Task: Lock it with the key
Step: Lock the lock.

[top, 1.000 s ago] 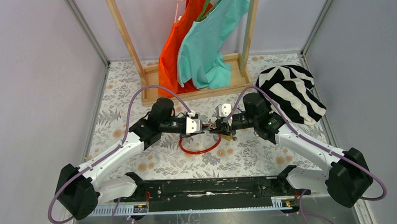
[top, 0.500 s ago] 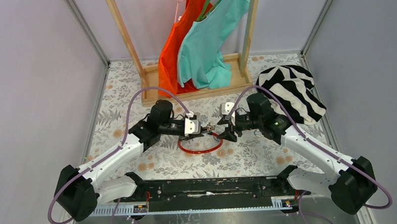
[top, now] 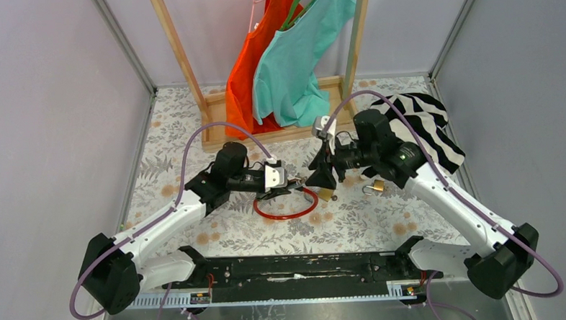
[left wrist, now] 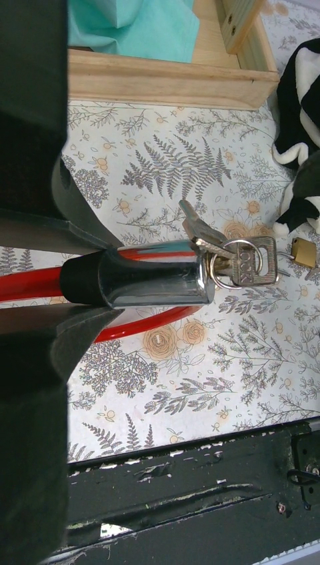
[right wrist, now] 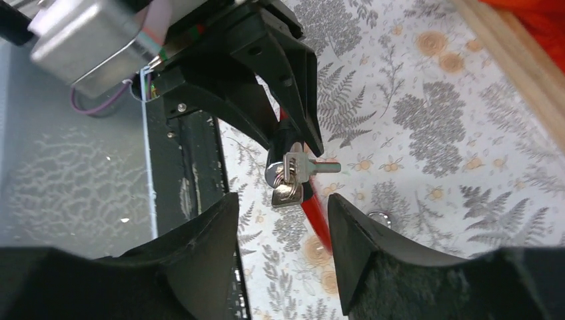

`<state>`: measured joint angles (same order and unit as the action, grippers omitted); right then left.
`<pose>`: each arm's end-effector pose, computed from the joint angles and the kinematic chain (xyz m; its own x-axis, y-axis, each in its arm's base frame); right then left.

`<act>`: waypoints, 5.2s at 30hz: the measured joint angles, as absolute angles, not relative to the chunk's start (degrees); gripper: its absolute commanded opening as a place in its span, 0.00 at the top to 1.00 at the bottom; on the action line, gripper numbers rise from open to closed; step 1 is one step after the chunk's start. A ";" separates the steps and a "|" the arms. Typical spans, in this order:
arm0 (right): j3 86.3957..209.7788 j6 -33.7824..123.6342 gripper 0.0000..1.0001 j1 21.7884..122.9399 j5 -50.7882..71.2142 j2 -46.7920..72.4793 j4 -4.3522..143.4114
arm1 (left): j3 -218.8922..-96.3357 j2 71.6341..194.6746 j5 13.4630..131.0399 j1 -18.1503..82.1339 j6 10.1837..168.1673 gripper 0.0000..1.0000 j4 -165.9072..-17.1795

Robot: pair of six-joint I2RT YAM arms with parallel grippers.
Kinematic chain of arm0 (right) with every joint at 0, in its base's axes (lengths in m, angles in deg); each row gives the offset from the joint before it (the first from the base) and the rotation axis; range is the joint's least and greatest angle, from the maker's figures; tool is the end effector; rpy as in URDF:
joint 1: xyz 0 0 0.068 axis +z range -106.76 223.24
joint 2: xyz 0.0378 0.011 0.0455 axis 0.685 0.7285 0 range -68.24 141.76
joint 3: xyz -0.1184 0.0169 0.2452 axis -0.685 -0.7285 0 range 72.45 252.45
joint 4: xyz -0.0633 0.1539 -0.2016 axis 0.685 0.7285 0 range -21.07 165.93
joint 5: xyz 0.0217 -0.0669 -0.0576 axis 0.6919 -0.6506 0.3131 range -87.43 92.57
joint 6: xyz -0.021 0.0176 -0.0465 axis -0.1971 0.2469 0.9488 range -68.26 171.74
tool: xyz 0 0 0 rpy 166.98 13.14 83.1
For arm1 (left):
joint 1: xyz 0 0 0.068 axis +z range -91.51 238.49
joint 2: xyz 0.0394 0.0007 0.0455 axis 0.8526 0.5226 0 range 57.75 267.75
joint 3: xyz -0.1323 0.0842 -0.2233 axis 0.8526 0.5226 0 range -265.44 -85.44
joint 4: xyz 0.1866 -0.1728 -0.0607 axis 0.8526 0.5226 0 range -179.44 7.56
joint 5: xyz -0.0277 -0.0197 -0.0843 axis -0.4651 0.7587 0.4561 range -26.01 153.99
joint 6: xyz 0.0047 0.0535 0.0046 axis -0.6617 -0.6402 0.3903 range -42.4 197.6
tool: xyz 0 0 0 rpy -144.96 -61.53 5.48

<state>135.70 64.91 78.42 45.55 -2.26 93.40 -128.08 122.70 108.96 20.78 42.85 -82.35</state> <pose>0.1896 0.1634 0.3571 -0.1548 -0.3130 -0.9370 -0.9781 0.1821 0.1007 0.1777 -0.1691 0.2666 0.2051 0.3510 -0.9136 0.9772 -0.0208 0.2113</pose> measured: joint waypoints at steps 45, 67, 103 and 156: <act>138.28 82.70 0.96 78.44 49.09 4.47 98.15 | -128.08 122.78 108.46 20.78 43.05 1.00 -83.46; 143.61 121.80 0.84 80.27 48.31 7.05 109.51 | -128.19 123.09 108.72 21.04 43.05 1.00 -83.61; 147.48 83.49 0.53 80.54 48.07 6.13 107.09 | -128.19 122.70 110.10 21.04 43.01 1.00 -82.33; 140.48 112.30 1.00 86.94 34.43 1.30 105.16 | -128.16 122.72 109.49 21.04 42.46 1.00 -83.55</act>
